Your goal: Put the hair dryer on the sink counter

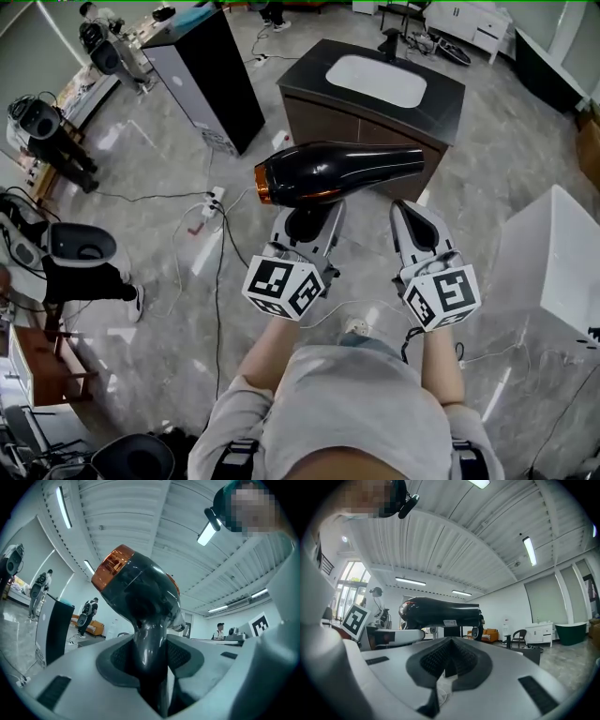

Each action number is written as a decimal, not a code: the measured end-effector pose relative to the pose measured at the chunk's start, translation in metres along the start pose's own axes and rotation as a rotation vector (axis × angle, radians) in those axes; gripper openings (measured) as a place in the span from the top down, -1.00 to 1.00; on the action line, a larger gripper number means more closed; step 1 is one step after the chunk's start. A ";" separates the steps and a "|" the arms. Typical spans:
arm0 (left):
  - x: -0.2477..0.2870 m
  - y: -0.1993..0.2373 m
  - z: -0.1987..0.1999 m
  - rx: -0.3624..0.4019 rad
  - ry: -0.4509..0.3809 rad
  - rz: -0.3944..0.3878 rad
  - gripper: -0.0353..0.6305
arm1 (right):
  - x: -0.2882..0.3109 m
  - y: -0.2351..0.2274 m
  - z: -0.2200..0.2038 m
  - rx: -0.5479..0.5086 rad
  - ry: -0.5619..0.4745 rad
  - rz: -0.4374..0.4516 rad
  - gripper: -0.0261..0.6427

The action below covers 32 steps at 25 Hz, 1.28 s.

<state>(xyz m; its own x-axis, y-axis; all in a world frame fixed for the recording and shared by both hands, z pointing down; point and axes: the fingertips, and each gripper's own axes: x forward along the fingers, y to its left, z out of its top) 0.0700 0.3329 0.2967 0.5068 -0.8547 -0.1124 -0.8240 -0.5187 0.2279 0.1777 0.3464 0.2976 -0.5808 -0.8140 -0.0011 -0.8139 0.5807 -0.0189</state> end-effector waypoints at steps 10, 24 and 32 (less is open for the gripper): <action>0.041 0.025 -0.001 0.008 -0.011 0.096 0.39 | 0.042 -0.037 -0.003 0.032 -0.013 0.077 0.89; 0.124 0.151 0.012 -0.022 -0.005 0.048 0.39 | 0.189 -0.060 -0.006 0.031 -0.005 0.029 0.89; 0.171 0.249 0.031 0.002 0.028 -0.015 0.39 | 0.304 -0.052 -0.002 0.031 -0.020 -0.010 0.89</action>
<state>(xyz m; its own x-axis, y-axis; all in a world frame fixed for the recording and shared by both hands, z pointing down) -0.0563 0.0570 0.3038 0.5260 -0.8459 -0.0884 -0.8168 -0.5314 0.2246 0.0438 0.0687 0.3007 -0.5720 -0.8200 -0.0209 -0.8185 0.5723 -0.0502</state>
